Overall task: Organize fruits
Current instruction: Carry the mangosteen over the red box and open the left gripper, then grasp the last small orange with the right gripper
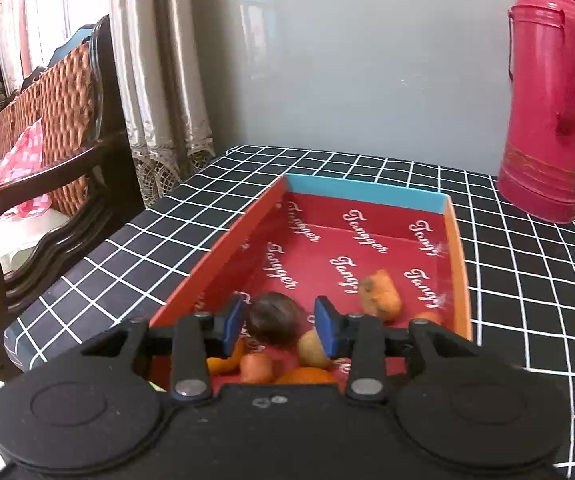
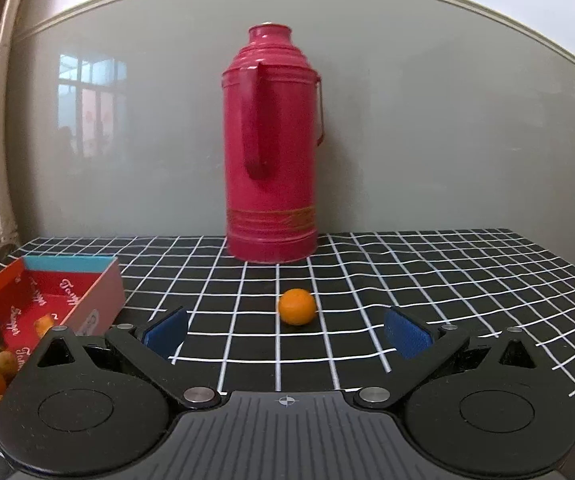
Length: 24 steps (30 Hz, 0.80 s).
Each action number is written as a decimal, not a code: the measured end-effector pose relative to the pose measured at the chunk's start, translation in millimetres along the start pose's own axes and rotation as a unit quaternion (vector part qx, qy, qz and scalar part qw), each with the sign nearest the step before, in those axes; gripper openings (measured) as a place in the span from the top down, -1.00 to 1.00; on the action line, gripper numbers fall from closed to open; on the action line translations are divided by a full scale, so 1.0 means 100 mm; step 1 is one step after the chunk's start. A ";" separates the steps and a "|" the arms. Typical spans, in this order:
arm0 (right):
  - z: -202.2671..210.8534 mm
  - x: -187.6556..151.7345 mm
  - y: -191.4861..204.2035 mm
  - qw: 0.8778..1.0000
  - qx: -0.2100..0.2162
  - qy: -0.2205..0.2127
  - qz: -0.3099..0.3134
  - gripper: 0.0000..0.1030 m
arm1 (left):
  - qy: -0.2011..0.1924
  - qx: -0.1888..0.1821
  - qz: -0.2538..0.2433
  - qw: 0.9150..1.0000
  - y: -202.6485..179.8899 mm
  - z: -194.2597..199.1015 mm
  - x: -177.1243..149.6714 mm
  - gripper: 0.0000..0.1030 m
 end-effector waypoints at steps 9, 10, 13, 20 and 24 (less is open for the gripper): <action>-0.24 -0.04 -0.05 0.999 -0.001 0.025 -0.029 -1.00 | 0.004 0.003 0.022 1.000 0.25 -0.06 0.05 -0.12; -0.26 -0.04 -0.06 0.999 -0.001 0.029 -0.034 -1.00 | 0.002 -0.006 0.025 1.000 0.28 -0.05 0.06 -0.14; -0.38 -0.05 -0.13 0.998 -0.003 0.044 -0.046 -1.00 | -0.013 0.016 0.026 0.999 0.33 -0.01 0.08 -0.41; -0.69 -0.04 -0.26 0.995 -0.002 0.083 -0.063 -1.00 | -0.022 0.051 0.057 0.997 0.57 -0.02 0.14 -0.58; -0.97 0.01 -0.38 0.990 0.008 0.109 -0.088 -1.00 | -0.012 0.072 0.085 0.994 0.78 -0.09 0.16 -0.59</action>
Point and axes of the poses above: each gripper's, at about its wrist camera, not at the fingertips, and z roughly against the way its jaws point, y to its left, x to its top, the point moved 4 cm from there along -z, roughly the way its jaws point, and after that the axes turned 9 degrees about x, right-handed, at the moved point
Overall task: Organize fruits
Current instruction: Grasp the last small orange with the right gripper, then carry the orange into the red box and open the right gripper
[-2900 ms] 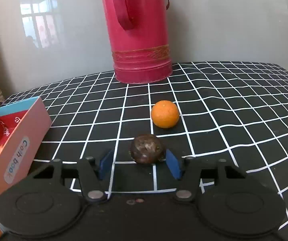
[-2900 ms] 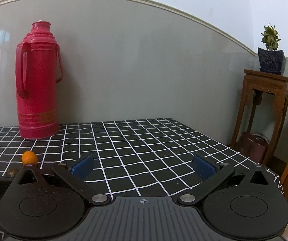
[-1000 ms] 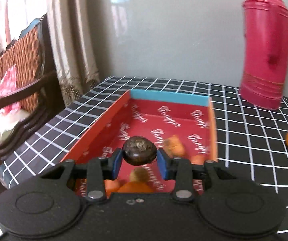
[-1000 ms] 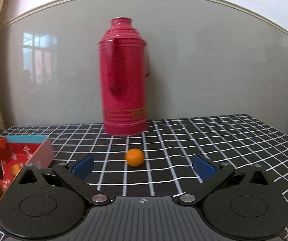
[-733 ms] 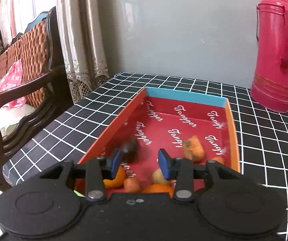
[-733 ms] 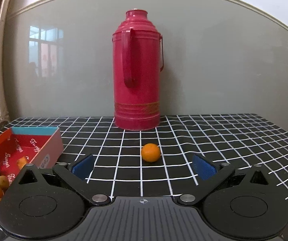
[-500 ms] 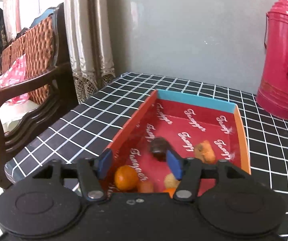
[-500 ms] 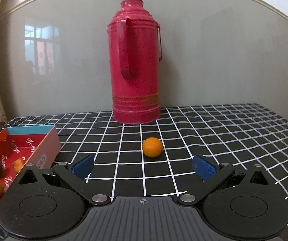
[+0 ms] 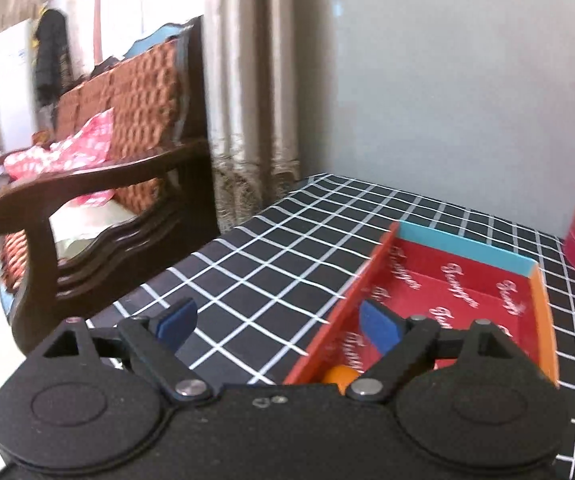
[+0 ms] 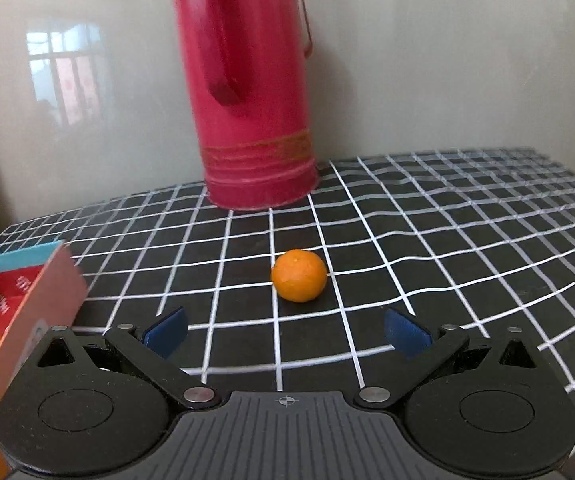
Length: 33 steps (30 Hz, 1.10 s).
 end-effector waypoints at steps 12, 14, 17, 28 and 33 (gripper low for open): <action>-0.48 0.23 -0.20 0.999 -0.028 0.015 -0.016 -0.48 | 0.032 0.030 0.026 0.999 0.28 -0.19 0.02 -0.64; -0.55 0.23 -0.19 0.999 -0.027 0.029 -0.009 0.07 | 0.033 0.035 0.024 0.999 0.30 -0.20 0.02 -0.64; -0.55 0.22 -0.18 0.999 -0.033 0.027 -0.001 0.07 | 0.035 0.038 0.027 0.998 0.34 -0.22 0.02 -0.64; -0.29 0.17 -0.02 1.000 0.028 0.013 0.000 0.25 | 0.055 0.048 0.041 0.996 0.46 -0.29 0.02 -0.66; -0.06 0.16 0.30 0.997 0.068 0.000 0.040 0.25 | 0.063 0.056 0.047 0.995 0.53 -0.31 0.01 -0.66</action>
Point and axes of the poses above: each gripper's, at about its wrist camera, not at the fingertips, and z roughly against the way its jaws point, y to its left, x to its top, the point moved 4 cm from there along -z, roughly the way its jaws point, and after that the axes turned 9 degrees about x, right-handed, at the moved point
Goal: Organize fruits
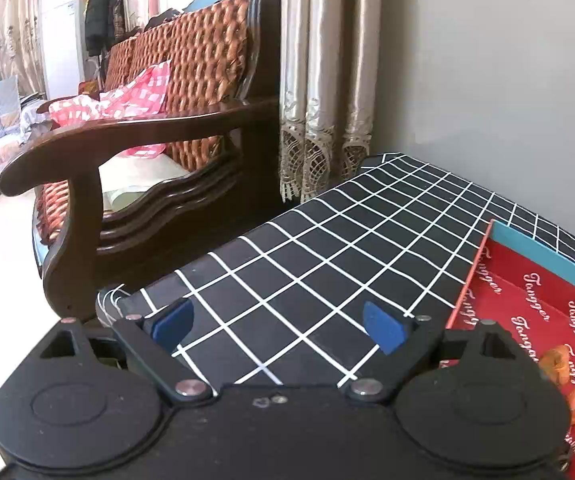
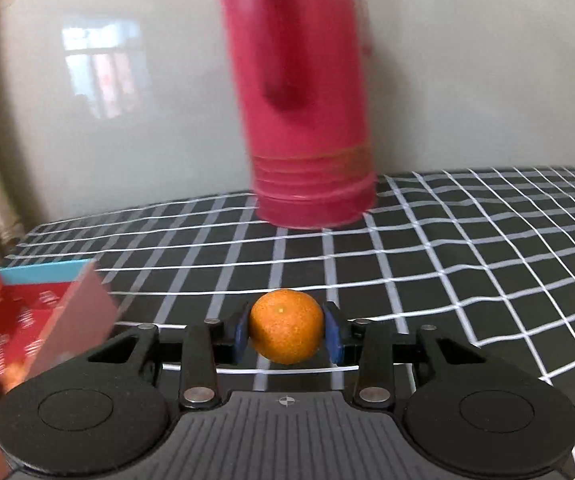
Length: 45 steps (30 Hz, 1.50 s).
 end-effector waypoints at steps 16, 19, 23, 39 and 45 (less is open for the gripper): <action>0.25 -0.19 1.19 0.970 0.208 -0.016 0.122 0.25 | 0.012 0.030 0.008 0.999 0.24 -0.01 0.00 -0.67; 0.20 -0.28 1.35 0.963 0.230 -0.006 0.140 0.25 | 0.001 0.034 -0.003 0.999 0.28 0.05 -0.03 -0.67; 0.17 -0.41 1.52 0.957 0.245 0.017 0.156 0.25 | -0.009 0.034 -0.020 0.999 0.38 0.10 -0.07 -0.72; 1.02 -0.51 1.26 0.984 0.140 -0.052 0.100 -1.00 | -0.022 -0.078 -0.071 0.994 0.13 0.44 -0.19 -0.74; 1.71 -0.54 0.93 0.995 0.079 -0.048 0.041 -1.00 | -0.054 -0.130 -0.088 0.986 0.18 1.15 -0.35 -0.90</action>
Point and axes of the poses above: each gripper's, at about its wrist camera, not at the fingertips, and z roughly against the way its jaws point, y to its left, x to its top, the point moved 4 cm from there along -z, roughly the way its jaws point, and after that the axes turned 9 degrees about x, right-handed, at the moved point
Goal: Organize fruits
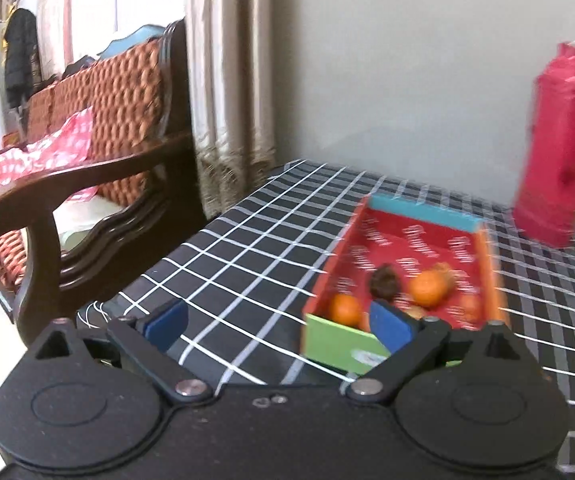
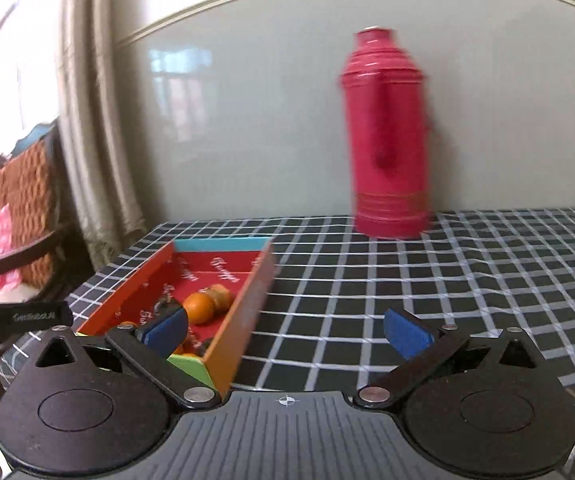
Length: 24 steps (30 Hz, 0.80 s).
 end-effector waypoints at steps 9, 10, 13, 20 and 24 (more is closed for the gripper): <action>0.83 0.22 0.16 0.999 -0.022 -0.018 0.018 -1.00 | -0.049 -0.016 -0.030 0.998 0.05 1.02 -0.11 -0.88; 0.90 0.22 0.19 0.999 -0.021 -0.020 0.018 -1.00 | -0.050 -0.020 -0.032 0.998 0.05 1.09 -0.13 -0.88; 1.06 0.20 0.22 1.000 -0.014 -0.024 0.013 -1.00 | -0.059 -0.023 -0.037 0.997 0.05 1.26 -0.17 -0.89; 1.28 0.19 0.23 0.999 -0.013 -0.044 0.004 -1.00 | -0.079 -0.038 -0.047 0.995 0.04 1.47 -0.18 -0.89; 1.27 0.21 0.22 0.999 -0.015 -0.045 0.003 -1.00 | -0.077 -0.045 -0.046 0.995 0.05 1.48 -0.20 -0.89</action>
Point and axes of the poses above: each gripper's, at about its wrist camera, not at the fingertips, and z roughly against the way its jaws point, y to its left, x to its top, the point moved 4 cm from there along -z, roughly the way its jaws point, and after that the axes turned 9 degrees about x, right-handed, at the moved point
